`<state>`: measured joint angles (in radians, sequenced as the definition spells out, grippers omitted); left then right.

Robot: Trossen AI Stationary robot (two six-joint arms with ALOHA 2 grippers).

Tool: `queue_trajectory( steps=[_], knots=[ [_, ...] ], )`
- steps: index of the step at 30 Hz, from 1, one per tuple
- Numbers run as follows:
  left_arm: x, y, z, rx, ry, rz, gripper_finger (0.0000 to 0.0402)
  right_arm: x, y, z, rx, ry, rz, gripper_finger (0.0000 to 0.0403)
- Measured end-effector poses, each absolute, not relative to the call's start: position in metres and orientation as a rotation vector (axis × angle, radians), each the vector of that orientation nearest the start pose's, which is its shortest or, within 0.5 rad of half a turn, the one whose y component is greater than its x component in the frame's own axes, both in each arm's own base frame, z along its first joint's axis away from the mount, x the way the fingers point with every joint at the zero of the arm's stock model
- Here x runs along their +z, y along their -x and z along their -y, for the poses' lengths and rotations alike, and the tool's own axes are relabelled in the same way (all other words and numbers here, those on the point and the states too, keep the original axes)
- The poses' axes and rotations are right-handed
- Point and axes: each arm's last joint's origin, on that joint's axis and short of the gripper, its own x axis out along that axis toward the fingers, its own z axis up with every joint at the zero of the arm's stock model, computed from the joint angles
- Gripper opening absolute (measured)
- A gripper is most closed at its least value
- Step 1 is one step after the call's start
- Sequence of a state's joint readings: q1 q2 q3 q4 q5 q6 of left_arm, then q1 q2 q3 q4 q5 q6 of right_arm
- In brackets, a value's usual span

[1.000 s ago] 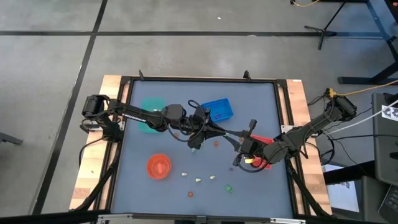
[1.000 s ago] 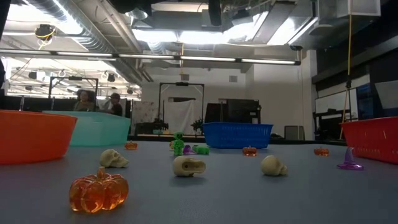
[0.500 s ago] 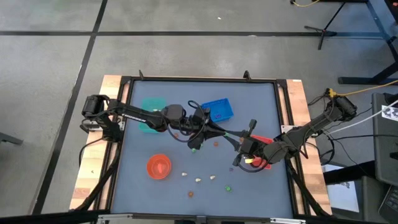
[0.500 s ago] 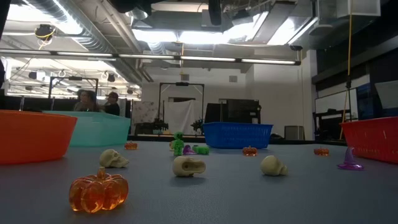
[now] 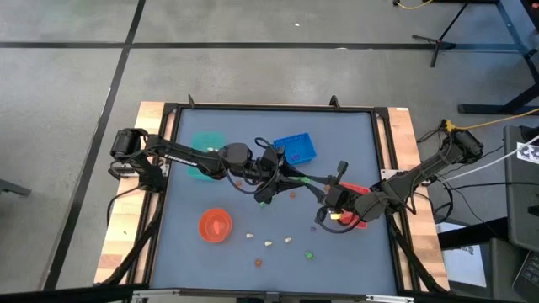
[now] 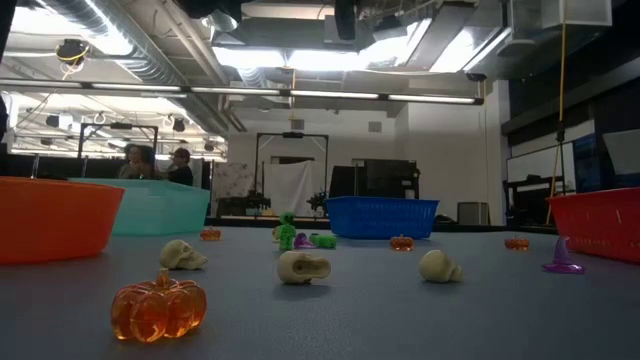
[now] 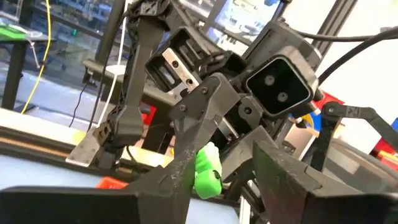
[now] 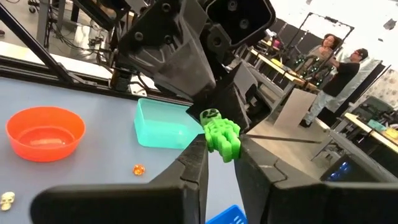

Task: Sort Halloween decoration
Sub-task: Put the green skeleton toy into the orange bin

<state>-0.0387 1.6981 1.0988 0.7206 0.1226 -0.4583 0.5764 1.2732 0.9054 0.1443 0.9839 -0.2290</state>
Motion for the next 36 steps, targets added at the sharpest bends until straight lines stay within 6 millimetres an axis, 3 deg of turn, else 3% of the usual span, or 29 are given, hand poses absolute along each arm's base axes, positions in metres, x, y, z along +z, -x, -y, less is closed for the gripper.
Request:
queue_trajectory(
  steps=[19,29,36],
  knots=[
    [0.261,-0.385,0.017,-0.112,0.465,-0.190,0.0147,0.272,-0.233,-0.128,-0.198,0.232,-0.474,0.0065],
    [0.244,-0.381,0.018,-0.075,0.469,-0.367,0.0147,0.241,-0.205,-0.119,-0.134,-0.004,-0.940,0.0065],
    [0.240,-0.379,0.018,-0.063,0.469,-0.417,0.0147,0.230,-0.182,-0.113,-0.165,-0.174,-1.276,0.0065]
  ],
)
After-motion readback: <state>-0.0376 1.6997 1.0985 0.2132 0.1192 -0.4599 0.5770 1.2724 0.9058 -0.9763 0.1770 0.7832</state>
